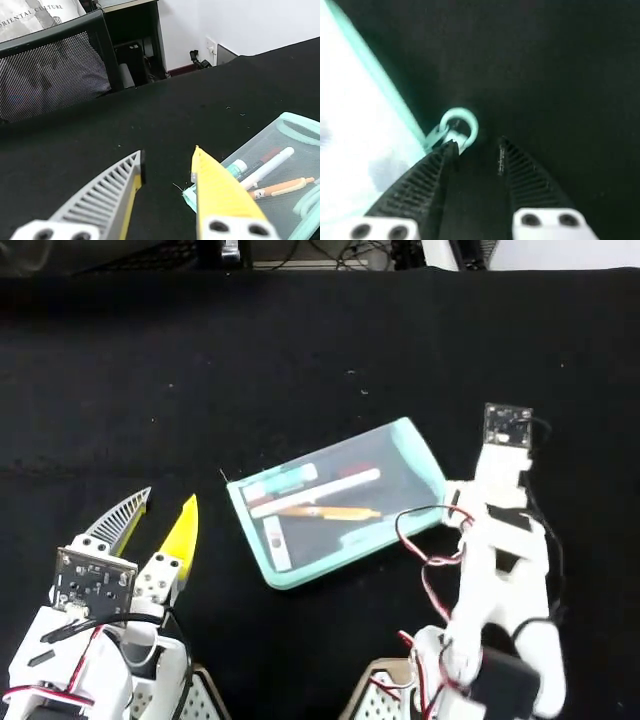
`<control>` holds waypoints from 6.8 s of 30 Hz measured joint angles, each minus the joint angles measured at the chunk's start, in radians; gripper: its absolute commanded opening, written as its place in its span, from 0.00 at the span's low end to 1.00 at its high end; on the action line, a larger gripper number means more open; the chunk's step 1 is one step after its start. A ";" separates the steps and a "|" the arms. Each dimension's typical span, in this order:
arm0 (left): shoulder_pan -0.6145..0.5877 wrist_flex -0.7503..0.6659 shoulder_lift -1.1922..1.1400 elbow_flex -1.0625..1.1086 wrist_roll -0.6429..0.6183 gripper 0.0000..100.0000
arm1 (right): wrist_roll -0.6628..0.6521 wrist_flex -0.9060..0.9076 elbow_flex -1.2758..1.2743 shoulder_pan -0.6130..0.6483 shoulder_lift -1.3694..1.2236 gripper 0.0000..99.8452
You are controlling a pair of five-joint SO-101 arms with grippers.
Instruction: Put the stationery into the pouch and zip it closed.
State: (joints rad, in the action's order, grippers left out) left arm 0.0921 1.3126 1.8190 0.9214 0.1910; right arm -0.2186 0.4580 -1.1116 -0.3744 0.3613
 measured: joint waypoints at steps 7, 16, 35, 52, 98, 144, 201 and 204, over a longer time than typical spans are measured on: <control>0.000 0.000 0.000 0.000 0.000 0.18 | -0.011 0.181 0.282 0.003 -0.276 0.19; 0.000 0.000 0.000 0.000 0.000 0.18 | -0.025 0.293 0.448 0.084 -0.397 0.16; 0.000 -0.051 0.000 0.000 0.000 0.18 | -0.218 0.222 0.302 0.227 -0.253 0.02; 0.000 -0.051 0.000 0.000 0.000 0.18 | -0.149 0.416 0.081 0.261 0.133 0.18; 0.000 -0.071 0.000 0.046 0.000 0.18 | -0.121 0.609 0.388 0.391 0.133 0.01; -0.261 -0.523 0.000 0.342 -0.092 0.18 | -0.462 1.283 1.671 1.224 -0.026 0.01; 0.236 -0.397 0.000 0.293 0.003 0.03 | -0.453 1.287 1.564 1.086 0.015 0.01; 0.295 -0.399 0.003 0.308 0.003 0.03 | -0.400 1.289 1.493 1.030 0.068 0.01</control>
State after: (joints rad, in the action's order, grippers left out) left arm 0.3867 0.9137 1.8220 1.2298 0.1941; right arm -0.6191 1.7469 0.3813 0.6552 0.4289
